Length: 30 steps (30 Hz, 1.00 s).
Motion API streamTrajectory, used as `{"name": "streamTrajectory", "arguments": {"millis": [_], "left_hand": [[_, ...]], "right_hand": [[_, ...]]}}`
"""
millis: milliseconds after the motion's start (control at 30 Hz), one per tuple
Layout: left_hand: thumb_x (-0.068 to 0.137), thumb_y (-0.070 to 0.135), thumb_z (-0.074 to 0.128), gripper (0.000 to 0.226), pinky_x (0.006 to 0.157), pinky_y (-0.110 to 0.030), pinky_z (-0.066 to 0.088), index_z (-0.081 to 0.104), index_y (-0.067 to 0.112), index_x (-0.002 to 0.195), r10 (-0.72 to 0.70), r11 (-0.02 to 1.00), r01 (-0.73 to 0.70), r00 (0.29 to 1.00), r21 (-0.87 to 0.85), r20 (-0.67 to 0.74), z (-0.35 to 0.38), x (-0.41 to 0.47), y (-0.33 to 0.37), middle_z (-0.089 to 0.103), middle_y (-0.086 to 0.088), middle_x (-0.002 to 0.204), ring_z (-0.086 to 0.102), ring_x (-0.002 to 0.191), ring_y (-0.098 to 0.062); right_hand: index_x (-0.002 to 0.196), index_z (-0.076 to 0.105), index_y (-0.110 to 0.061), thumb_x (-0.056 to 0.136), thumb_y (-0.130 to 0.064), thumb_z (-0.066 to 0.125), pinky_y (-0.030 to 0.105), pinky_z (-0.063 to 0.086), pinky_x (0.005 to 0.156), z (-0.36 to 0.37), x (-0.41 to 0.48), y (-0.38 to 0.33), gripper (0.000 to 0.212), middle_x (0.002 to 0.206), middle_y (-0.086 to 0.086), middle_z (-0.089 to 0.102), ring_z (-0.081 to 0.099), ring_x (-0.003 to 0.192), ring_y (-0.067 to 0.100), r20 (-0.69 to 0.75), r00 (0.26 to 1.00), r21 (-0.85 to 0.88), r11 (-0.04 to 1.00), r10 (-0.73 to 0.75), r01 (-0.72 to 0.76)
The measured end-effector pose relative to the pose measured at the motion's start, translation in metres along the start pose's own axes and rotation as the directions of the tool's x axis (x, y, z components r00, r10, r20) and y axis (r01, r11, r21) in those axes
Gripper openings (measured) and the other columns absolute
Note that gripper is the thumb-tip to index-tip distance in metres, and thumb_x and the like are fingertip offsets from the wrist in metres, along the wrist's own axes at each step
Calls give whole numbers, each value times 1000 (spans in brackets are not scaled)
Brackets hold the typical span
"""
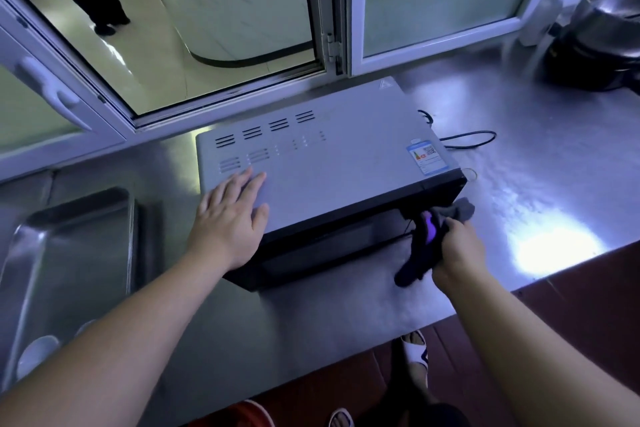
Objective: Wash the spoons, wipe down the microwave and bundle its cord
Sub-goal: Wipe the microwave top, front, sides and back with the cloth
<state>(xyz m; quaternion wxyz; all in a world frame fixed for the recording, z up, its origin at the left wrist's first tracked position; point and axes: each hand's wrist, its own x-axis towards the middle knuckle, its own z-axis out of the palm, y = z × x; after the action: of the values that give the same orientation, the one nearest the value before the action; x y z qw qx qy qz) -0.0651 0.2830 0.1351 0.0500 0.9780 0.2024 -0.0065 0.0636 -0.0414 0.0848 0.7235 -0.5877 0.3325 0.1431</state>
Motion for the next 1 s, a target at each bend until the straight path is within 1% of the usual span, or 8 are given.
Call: {"name": "streamTrajectory", "arguments": {"millis": [133,233,400,533,600,700,833,1000], "left_hand": [[101,50,21,66,128,-44,15,18,31,164,-22,998,19,998,57,53,-4,-1,7,17,9,171,16,158,-17],[94,50,17,74,126,-45,24,21,26,164,-28,989,18,997,150,68,-13,0,15,25,4,169,27,155,-21],[89,43,23,75,120,-48,33,40,18,157,-110,985,100,992,143,62,-25,8,40,41,0,159,40,146,-25],[93,44,25,68,117,-49,34,44,21,153,-212,975,209,977,68,33,-19,15,79,42,1,158,42,144,-26],[94,48,24,68,116,-49,35,45,20,153,-213,977,212,977,34,25,-14,21,103,43,0,158,43,142,-27],[94,53,23,71,116,-47,35,47,18,152,-180,983,180,984,-28,18,-10,38,141,44,-2,158,44,143,-27],[93,55,23,73,118,-44,33,45,18,152,-110,986,109,994,-127,2,-4,74,187,42,1,159,40,145,-23],[92,56,24,74,119,-42,33,45,18,152,-10,979,4,999,-202,-30,5,118,239,41,2,159,38,146,-20]], "right_hand": [[108,64,-3,90,-15,54,38,46,60,-41,30,-14,24,88,17,63,61,73,32,-39,996,-128,988,81,-86],[112,64,-8,91,-23,52,40,46,61,-61,56,-39,29,98,18,66,64,80,34,-35,997,-209,975,71,-77],[113,64,-17,100,-28,48,34,43,57,-66,85,-98,24,85,12,64,58,65,29,134,991,-296,955,11,30],[94,65,-23,102,-22,45,33,40,59,-48,93,-132,22,64,3,67,55,55,23,313,946,-363,911,-81,198],[90,65,-26,100,-23,46,30,39,58,-38,95,-139,22,65,8,67,54,50,23,378,922,-382,892,-89,243],[96,64,-24,92,-32,51,33,41,69,-37,107,-134,16,98,24,66,63,71,32,439,894,-407,866,-94,291],[101,63,-16,100,-19,50,33,42,72,-42,116,-124,14,88,3,63,55,78,19,501,860,-444,824,-97,352],[100,65,-26,101,-22,50,35,47,80,-49,129,-111,16,94,0,70,61,85,15,527,847,-456,815,-77,358]]}}
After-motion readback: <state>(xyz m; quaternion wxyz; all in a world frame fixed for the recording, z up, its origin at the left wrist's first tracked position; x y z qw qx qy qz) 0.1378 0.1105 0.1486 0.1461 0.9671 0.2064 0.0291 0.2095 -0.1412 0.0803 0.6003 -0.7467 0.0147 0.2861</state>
